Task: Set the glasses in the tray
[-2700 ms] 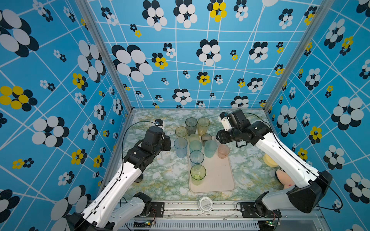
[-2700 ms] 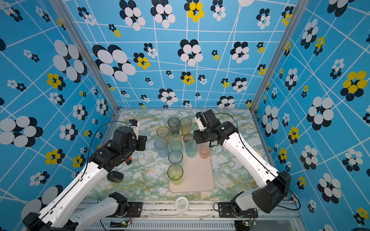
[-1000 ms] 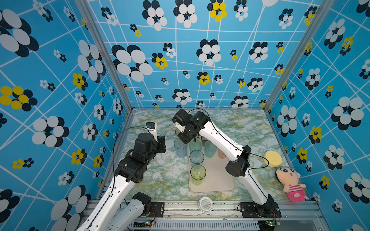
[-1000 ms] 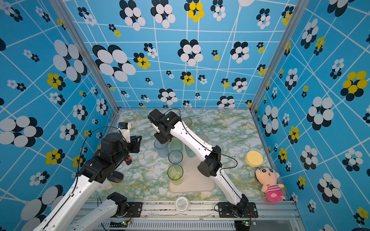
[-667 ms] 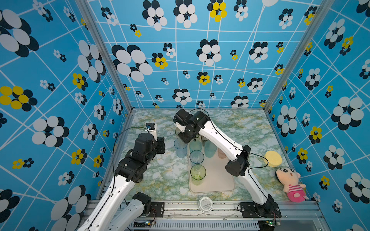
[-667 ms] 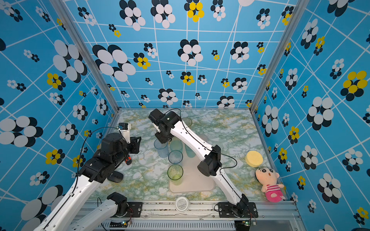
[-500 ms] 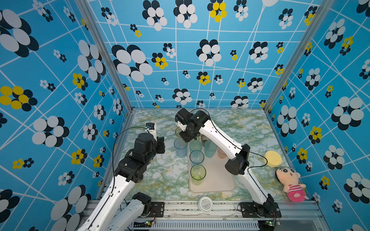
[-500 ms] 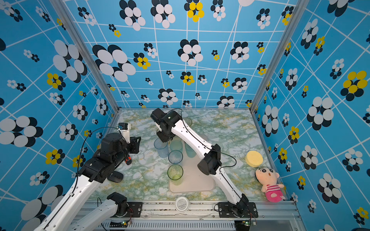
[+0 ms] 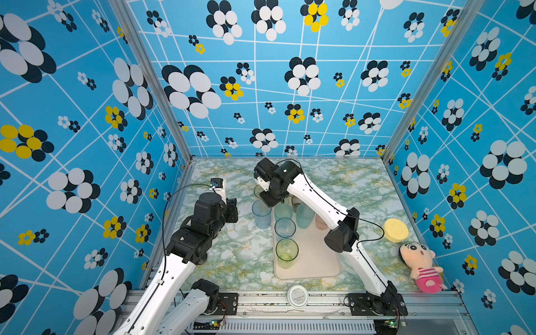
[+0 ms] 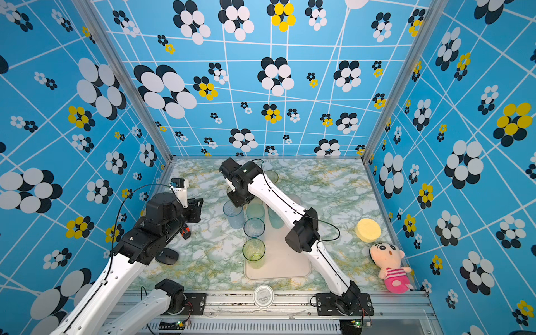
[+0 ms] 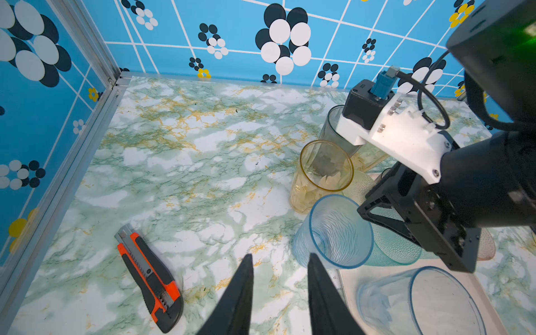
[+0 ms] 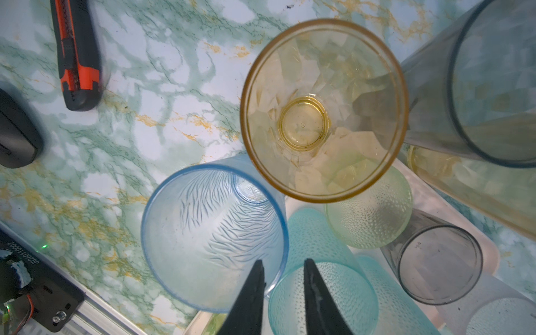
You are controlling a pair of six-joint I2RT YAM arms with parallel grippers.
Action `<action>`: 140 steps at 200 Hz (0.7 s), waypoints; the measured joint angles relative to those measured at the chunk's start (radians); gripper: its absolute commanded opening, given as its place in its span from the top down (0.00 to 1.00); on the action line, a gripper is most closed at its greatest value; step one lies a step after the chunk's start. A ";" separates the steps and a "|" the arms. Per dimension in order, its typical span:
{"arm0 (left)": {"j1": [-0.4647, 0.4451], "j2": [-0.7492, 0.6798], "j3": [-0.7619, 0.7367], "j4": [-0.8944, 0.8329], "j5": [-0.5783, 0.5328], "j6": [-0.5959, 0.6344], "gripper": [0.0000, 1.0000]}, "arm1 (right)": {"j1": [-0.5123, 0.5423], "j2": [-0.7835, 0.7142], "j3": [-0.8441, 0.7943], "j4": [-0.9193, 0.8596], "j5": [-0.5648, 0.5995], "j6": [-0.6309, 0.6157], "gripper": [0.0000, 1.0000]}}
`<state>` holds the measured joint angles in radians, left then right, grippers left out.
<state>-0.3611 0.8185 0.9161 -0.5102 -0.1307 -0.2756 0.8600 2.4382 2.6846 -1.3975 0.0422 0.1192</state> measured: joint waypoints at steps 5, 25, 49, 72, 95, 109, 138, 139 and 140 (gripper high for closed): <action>0.000 0.000 0.000 0.000 0.000 0.000 0.67 | -0.001 0.000 0.000 0.000 0.000 0.000 0.73; 0.002 0.000 0.000 -0.003 0.000 0.000 0.67 | -0.005 0.001 0.000 0.003 -0.003 0.000 0.73; 0.006 0.000 0.000 -0.003 0.000 0.005 0.67 | -0.011 0.005 0.000 0.003 -0.008 0.001 0.74; 0.012 -0.002 -0.005 -0.004 0.000 0.007 0.66 | -0.014 0.012 0.000 0.014 -0.014 0.004 0.74; 0.016 -0.005 -0.012 -0.011 0.001 0.007 0.66 | -0.014 0.019 0.000 0.021 -0.023 0.005 0.75; 0.018 -0.005 -0.012 -0.011 0.003 0.007 0.66 | -0.014 0.021 0.000 0.021 -0.026 0.005 0.75; 0.024 -0.006 -0.013 -0.011 0.004 0.007 0.66 | -0.014 0.026 0.000 0.022 -0.027 0.006 0.75; 0.024 -0.006 -0.013 -0.011 0.004 0.007 0.66 | -0.014 0.026 0.000 0.022 -0.027 0.006 0.75; 0.024 -0.006 -0.013 -0.011 0.004 0.007 0.66 | -0.014 0.026 0.000 0.022 -0.027 0.007 0.75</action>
<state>-0.3374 0.8124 0.9031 -0.5217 -0.1268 -0.2684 0.8455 2.4641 2.6846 -1.3754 0.0151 0.1265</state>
